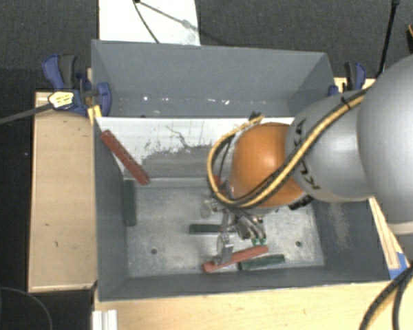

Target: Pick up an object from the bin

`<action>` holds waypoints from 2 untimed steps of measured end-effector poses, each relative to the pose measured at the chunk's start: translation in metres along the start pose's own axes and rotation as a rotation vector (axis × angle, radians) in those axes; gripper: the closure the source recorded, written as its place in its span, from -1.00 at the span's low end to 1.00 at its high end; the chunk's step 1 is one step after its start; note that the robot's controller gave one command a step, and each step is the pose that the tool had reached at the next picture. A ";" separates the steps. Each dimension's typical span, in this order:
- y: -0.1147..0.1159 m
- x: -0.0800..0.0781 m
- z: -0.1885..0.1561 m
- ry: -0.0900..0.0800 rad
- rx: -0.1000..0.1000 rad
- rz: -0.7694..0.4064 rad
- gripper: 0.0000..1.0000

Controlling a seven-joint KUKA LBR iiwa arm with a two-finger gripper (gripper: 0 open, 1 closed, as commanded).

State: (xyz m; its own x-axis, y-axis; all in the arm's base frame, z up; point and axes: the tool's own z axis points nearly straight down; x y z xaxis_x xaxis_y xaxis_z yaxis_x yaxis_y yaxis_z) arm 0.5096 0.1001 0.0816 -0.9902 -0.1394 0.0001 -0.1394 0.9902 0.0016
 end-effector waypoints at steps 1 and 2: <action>0.016 0.009 -0.058 -0.008 0.000 -0.061 -1.00; -0.025 -0.012 0.013 0.001 0.002 -0.073 -1.00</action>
Offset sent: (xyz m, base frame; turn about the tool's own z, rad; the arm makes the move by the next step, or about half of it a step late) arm -0.0124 0.0132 0.0549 -0.0668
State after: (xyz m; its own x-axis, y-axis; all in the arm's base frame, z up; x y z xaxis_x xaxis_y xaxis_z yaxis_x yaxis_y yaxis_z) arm 0.5246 0.0772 0.0688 -0.9774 -0.2114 0.0016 -0.2114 0.9774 -0.0007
